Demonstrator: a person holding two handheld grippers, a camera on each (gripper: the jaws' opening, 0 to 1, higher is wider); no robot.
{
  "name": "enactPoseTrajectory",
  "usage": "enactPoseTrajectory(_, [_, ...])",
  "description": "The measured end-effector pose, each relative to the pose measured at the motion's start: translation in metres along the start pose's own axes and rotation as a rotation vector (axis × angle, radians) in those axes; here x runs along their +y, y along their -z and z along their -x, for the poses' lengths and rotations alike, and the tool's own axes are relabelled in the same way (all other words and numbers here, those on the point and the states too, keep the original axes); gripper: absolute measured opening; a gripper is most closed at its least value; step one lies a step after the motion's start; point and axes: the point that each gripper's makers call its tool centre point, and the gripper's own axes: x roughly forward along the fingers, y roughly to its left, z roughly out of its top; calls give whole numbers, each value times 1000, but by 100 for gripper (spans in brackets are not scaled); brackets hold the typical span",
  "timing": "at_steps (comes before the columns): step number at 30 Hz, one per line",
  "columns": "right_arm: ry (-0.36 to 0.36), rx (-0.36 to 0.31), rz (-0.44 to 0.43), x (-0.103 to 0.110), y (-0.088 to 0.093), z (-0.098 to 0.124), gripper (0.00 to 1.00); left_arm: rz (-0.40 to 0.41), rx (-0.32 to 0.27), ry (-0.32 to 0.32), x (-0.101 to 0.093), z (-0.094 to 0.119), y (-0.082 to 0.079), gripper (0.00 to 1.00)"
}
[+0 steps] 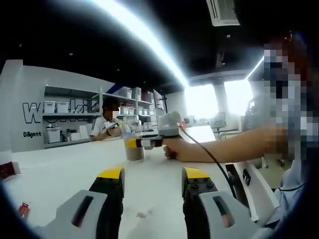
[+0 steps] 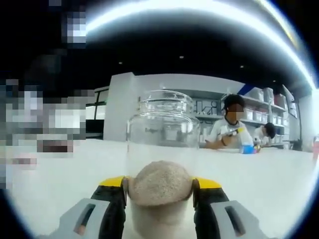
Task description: Tear open the coffee pouch, take out the coffee, and pour the coffee from the pouch into the cup
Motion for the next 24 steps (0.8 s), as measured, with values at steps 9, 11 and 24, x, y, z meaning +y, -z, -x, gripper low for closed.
enactPoseTrajectory(9, [14, -2, 0, -9, 1, -1, 53, 3, 6, 8, -1, 0, 1, 49])
enactPoseTrajectory(11, [16, -2, -2, -11, 1, -2, 53, -1, 7, 8, -1, 0, 2, 49])
enactPoseTrajectory(24, [33, -4, -8, -27, 2, -4, 53, -10, 16, 6, -2, 1, 4, 49])
